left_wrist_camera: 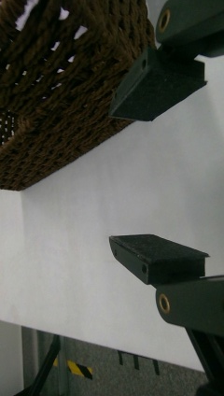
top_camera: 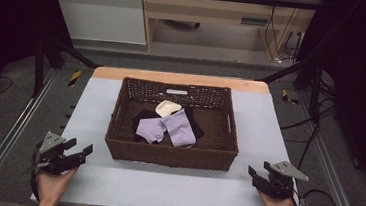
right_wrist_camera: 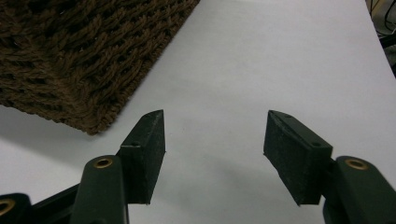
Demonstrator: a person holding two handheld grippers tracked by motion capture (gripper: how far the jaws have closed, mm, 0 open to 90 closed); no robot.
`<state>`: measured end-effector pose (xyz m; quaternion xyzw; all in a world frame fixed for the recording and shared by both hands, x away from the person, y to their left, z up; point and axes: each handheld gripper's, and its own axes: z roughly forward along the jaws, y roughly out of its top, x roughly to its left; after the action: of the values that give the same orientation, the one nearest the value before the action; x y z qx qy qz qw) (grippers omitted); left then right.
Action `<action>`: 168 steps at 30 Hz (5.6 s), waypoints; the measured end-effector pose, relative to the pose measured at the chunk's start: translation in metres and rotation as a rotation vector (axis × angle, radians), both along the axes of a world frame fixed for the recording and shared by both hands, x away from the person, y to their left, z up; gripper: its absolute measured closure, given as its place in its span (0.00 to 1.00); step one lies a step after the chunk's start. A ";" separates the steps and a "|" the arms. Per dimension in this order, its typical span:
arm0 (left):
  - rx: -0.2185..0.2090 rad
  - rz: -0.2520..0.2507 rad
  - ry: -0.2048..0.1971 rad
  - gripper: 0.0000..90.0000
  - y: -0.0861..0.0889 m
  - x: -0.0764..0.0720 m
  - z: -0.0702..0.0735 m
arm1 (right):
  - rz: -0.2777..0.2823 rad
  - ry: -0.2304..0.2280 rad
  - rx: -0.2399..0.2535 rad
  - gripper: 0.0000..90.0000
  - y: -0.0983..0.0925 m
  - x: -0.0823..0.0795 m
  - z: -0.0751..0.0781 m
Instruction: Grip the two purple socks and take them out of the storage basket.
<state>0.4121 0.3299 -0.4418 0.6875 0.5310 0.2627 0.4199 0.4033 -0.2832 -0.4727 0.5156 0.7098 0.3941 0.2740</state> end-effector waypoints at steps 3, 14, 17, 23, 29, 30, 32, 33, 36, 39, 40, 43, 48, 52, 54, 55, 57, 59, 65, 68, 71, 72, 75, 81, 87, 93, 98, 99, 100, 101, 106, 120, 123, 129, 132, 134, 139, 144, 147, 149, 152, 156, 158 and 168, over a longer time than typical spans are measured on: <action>-0.021 0.001 -0.013 0.35 0.001 -0.002 0.005 | 0.009 0.001 0.005 0.43 0.002 -0.001 0.000; -0.093 -0.013 -0.055 0.36 0.000 -0.004 0.022 | 0.014 -0.020 0.006 0.41 0.003 -0.002 0.001; -0.089 -0.023 -0.070 0.36 -0.003 -0.005 0.028 | 0.013 -0.023 0.008 0.41 0.004 -0.002 0.002; -0.077 -0.041 -0.100 0.36 -0.009 -0.008 0.039 | 0.014 -0.024 0.005 0.41 0.004 -0.001 0.002; -0.075 -0.074 -0.120 0.37 -0.016 -0.005 0.055 | 0.009 -0.025 0.009 0.40 0.006 -0.001 0.002; -0.075 -0.074 -0.120 0.37 -0.016 -0.005 0.055 | 0.009 -0.025 0.009 0.40 0.006 -0.001 0.002; -0.087 -0.082 -0.131 0.37 -0.019 -0.003 0.060 | 0.008 -0.030 0.000 0.39 0.006 0.000 0.001; -0.090 -0.086 -0.137 0.37 -0.021 -0.001 0.063 | 0.009 -0.029 -0.001 0.39 0.006 0.000 0.001; -0.081 -0.106 -0.152 0.37 -0.032 0.007 0.074 | 0.011 -0.029 -0.010 0.39 0.007 -0.001 0.001; -0.074 -0.117 -0.155 0.37 -0.038 0.010 0.079 | 0.009 -0.031 -0.009 0.39 0.006 -0.001 0.001; -0.066 -0.133 -0.165 0.37 -0.045 0.014 0.084 | 0.007 -0.038 -0.014 0.38 0.006 -0.001 0.001; -0.065 -0.148 -0.172 0.37 -0.051 0.016 0.088 | 0.005 -0.041 -0.017 0.38 0.006 -0.001 0.001; -0.061 -0.180 -0.173 0.37 -0.067 0.024 0.095 | 0.006 -0.041 -0.016 0.38 0.006 -0.001 0.001; -0.061 -0.205 -0.173 0.37 -0.084 0.035 0.104 | 0.003 -0.040 -0.015 0.37 0.006 0.000 0.001; -0.054 -0.210 -0.176 0.37 -0.090 0.040 0.107 | 0.002 -0.040 -0.012 0.37 0.006 0.000 0.002; -0.054 -0.210 -0.176 0.37 -0.090 0.040 0.107 | 0.001 -0.038 -0.009 0.37 0.006 0.000 0.002; -0.052 -0.217 -0.175 0.37 -0.098 0.045 0.110 | 0.000 -0.039 -0.010 0.37 0.006 0.000 0.002; -0.053 -0.227 -0.179 0.37 -0.104 0.049 0.112 | 0.000 -0.042 -0.011 0.37 0.006 0.001 0.002; -0.037 -0.251 -0.197 0.37 -0.127 0.061 0.119 | -0.003 -0.046 -0.009 0.37 0.005 0.002 0.002; -0.026 -0.265 -0.199 0.38 -0.136 0.067 0.120 | -0.001 -0.052 -0.015 0.37 0.005 0.003 0.002; -0.022 -0.278 -0.189 0.39 -0.143 0.075 0.120 | 0.000 -0.053 -0.017 0.38 0.004 0.003 0.002; -0.022 -0.278 -0.189 0.39 -0.143 0.075 0.120 | 0.000 -0.052 -0.019 0.38 0.005 0.003 0.002; 0.008 -0.282 -0.174 0.39 -0.154 0.087 0.116 | 0.004 -0.049 -0.015 0.39 0.005 0.003 0.002; 0.018 -0.292 -0.160 0.40 -0.169 0.105 0.110 | 0.000 -0.052 -0.016 0.40 0.004 0.004 0.002; 0.018 -0.301 -0.149 0.41 -0.181 0.119 0.104 | -0.003 -0.047 -0.011 0.40 0.003 0.004 0.002; 0.060 -0.320 -0.149 0.41 -0.196 0.133 0.098 | -0.004 -0.046 -0.009 0.40 0.002 0.005 0.002; 0.125 -0.304 -0.116 0.45 -0.208 0.148 0.083 | -0.001 -0.048 -0.012 0.41 0.002 0.005 0.002; 0.116 -0.307 -0.097 0.46 -0.209 0.152 0.079 | -0.001 -0.048 -0.014 0.41 0.002 0.005 0.001; 0.116 -0.307 -0.097 0.46 -0.209 0.152 0.079 | -0.001 -0.048 -0.014 0.41 0.002 0.005 0.001; 0.103 -0.305 -0.062 0.46 -0.211 0.159 0.072 | 0.000 -0.044 -0.011 0.41 0.002 0.005 0.001; 0.122 -0.316 0.002 0.45 -0.214 0.167 0.061 | 0.000 -0.043 -0.011 0.41 0.003 0.005 0.001; 0.150 -0.341 0.189 0.46 -0.213 0.183 0.039 | -0.005 -0.027 -0.005 0.42 0.001 0.005 -0.001; 0.184 -0.362 0.198 0.47 -0.216 0.183 0.037 | -0.002 -0.030 -0.012 0.42 0.001 0.006 -0.002; 0.251 -0.406 0.242 0.47 -0.223 0.181 0.030 | 0.004 -0.029 -0.014 0.42 0.001 0.006 -0.003; 0.296 -0.416 0.250 0.49 -0.227 0.180 0.027 | 0.001 -0.025 -0.011 0.42 0.001 0.006 -0.003; 0.308 -0.420 0.252 0.50 -0.228 0.180 0.026 | 0.002 -0.025 -0.013 0.42 0.001 0.007 -0.003; 0.322 -0.426 0.312 0.62 -0.231 0.182 0.023 | 0.003 -0.019 -0.005 0.42 0.003 0.006 -0.002; 0.330 -0.415 0.369 0.73 -0.232 0.185 0.021 | 0.007 -0.024 -0.014 0.42 0.004 0.007 -0.003; 0.327 -0.404 0.403 0.83 -0.231 0.186 0.020 | 0.006 -0.024 -0.011 0.42 0.004 0.006 -0.002; 0.299 -0.399 0.424 0.89 -0.229 0.186 0.021 | 0.007 -0.024 -0.013 0.42 0.003 0.006 -0.002; 0.284 -0.405 0.431 0.93 -0.228 0.185 0.022 | 0.006 -0.024 -0.013 0.42 0.003 0.006 -0.002; 0.259 -0.412 0.394 0.95 -0.226 0.183 0.027 | 0.006 -0.025 -0.015 0.42 0.002 0.006 -0.002; 0.238 -0.409 0.359 0.95 -0.224 0.180 0.032 | 0.006 -0.028 -0.019 0.42 0.002 0.006 -0.002; 0.143 -0.428 0.172 0.95 -0.213 0.158 0.062 | 0.005 -0.024 -0.018 0.42 0.003 0.006 -0.002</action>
<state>0.5697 0.1170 -0.3794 0.8321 0.3871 0.1452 0.3697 0.4094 -0.2807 -0.4746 0.5064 0.7113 0.3946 0.2861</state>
